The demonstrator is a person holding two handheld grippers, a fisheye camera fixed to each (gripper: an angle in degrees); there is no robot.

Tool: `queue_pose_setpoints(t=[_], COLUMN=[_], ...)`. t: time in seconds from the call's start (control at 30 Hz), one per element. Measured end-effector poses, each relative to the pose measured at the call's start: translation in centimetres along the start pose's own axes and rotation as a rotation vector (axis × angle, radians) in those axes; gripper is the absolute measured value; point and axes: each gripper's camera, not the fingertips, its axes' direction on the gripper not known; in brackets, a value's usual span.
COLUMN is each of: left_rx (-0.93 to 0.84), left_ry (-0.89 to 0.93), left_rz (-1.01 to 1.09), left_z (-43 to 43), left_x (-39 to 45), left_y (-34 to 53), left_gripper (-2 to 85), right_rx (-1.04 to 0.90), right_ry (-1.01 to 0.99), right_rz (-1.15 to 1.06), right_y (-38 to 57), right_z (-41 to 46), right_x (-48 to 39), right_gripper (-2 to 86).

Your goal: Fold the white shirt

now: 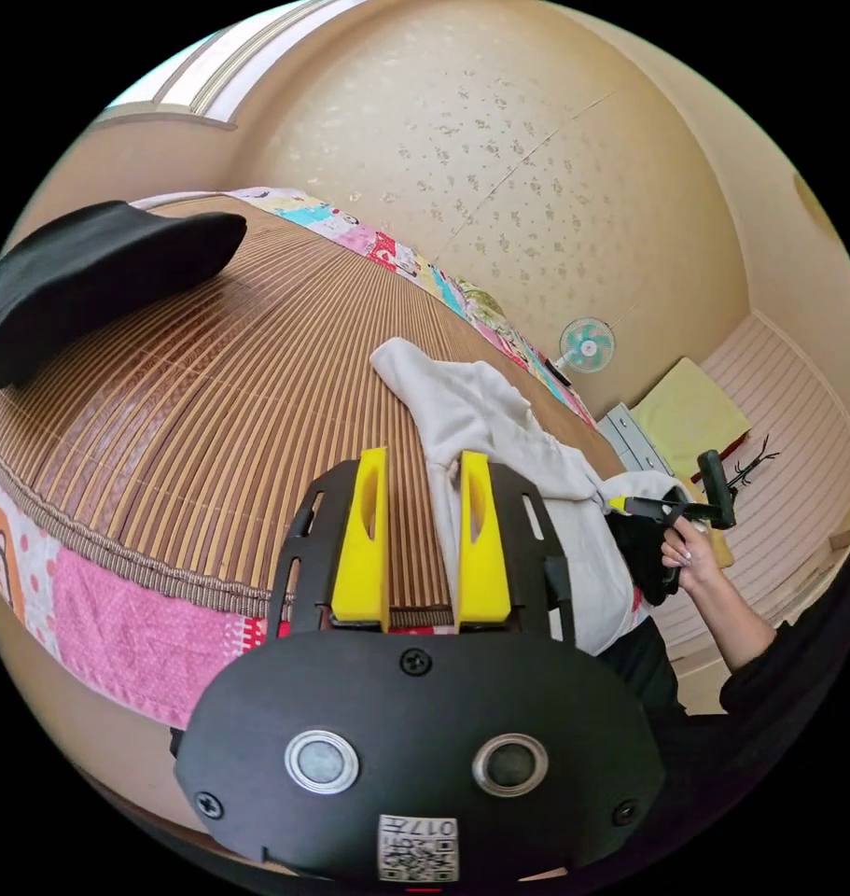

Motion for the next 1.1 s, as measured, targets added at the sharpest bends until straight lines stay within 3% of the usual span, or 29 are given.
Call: queue_pose_setpoints(t=[0.23,0.3,0.37,0.47,0.67,0.83,1.0,1.1], left_rx=[0.131,0.104,0.083,0.072,0.039,0.048,0.038,0.039], left_ry=[0.064,0.054,0.047,0.048,0.014,0.036,0.061,0.077], left_rz=[-0.102,-0.101,-0.094,-0.079,-0.066,-0.053,-0.074,-0.090], left_z=[-3.0,-2.7,-2.4,-2.1,-1.8,-2.1,-2.0,-2.2], left_x=[-2.9,-3.0,-2.8,-2.6,-2.6,-3.1,-4.4,-5.1], left_y=[0.8,0.6,0.3,0.1,-0.3,-0.7,-1.0,-1.0], left_gripper=[9.9,9.9,9.9,10.0,9.9,8.1,7.3,7.7], right_rx=[0.301,0.415,0.525,0.576,0.532,0.589,0.785,0.832], right_ry=[0.258,0.198,0.008,-0.207,-0.433,-0.394,-0.247,-0.111], right_rz=[0.250,0.372,0.469,0.595,0.759,0.893,0.785,0.492], right_y=[7.0,9.2,11.8,14.0,15.2,15.6,12.5,6.0], right_z=[-21.1,-25.8,-29.6,-31.1,-29.9,-30.0,-33.6,-35.3], right_x=[7.6,9.8,12.8,16.5,18.9,21.1,15.5,4.7], right_gripper=[7.8,10.7,11.8,11.7,14.1,12.0,4.1,3.4])
